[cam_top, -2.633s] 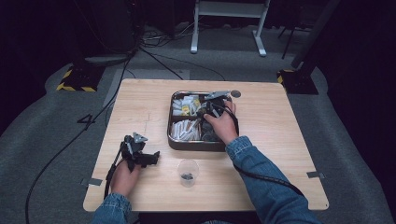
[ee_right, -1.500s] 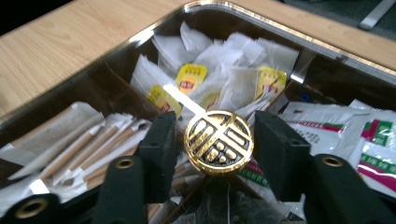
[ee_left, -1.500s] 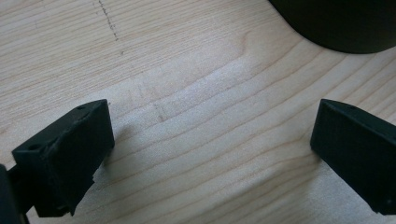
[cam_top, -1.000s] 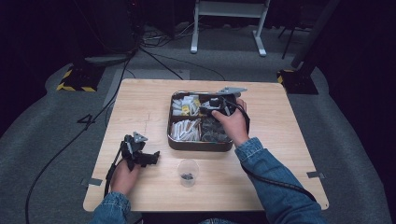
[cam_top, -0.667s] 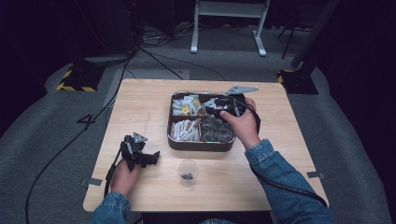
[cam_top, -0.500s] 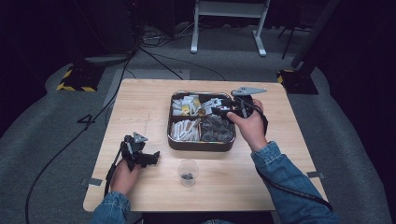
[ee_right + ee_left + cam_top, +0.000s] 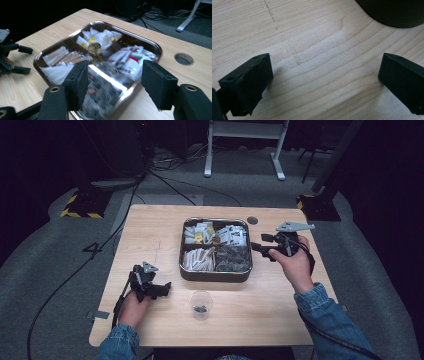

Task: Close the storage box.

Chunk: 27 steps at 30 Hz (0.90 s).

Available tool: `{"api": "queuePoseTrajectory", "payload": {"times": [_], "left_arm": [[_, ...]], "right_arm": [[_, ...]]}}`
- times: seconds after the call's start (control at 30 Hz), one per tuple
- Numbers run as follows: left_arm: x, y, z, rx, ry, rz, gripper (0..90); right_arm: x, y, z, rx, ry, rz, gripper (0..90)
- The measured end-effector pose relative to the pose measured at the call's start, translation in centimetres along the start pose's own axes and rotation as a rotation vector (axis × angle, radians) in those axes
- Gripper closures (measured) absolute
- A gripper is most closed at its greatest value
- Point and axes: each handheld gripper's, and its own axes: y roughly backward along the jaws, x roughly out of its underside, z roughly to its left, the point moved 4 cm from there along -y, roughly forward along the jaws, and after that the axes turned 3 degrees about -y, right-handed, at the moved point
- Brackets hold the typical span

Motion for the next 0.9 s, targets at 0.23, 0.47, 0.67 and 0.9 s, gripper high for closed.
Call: {"api": "queuePoseTrajectory", "payload": {"times": [0.23, 0.47, 0.67, 0.9], "left_arm": [[0.1, 0.1, -0.1, -0.004, 0.004, 0.001, 0.0], [0.1, 0.1, -0.1, -0.004, 0.003, 0.0, 0.0], [0.1, 0.1, -0.1, -0.004, 0.003, 0.001, 0.0], [0.1, 0.1, -0.1, -0.004, 0.003, 0.001, 0.0]], "right_arm": [[3.9, 1.9, -3.0, 0.01, -0.064, 0.01, 38.5], [7.4, 3.5, -5.2, 0.058, -0.1, 0.027, 38.0], [9.6, 4.1, -7.0, 0.119, -0.107, 0.059, 37.5], [11.3, 3.7, -8.6, 0.176, -0.103, 0.1, 35.9]]}}
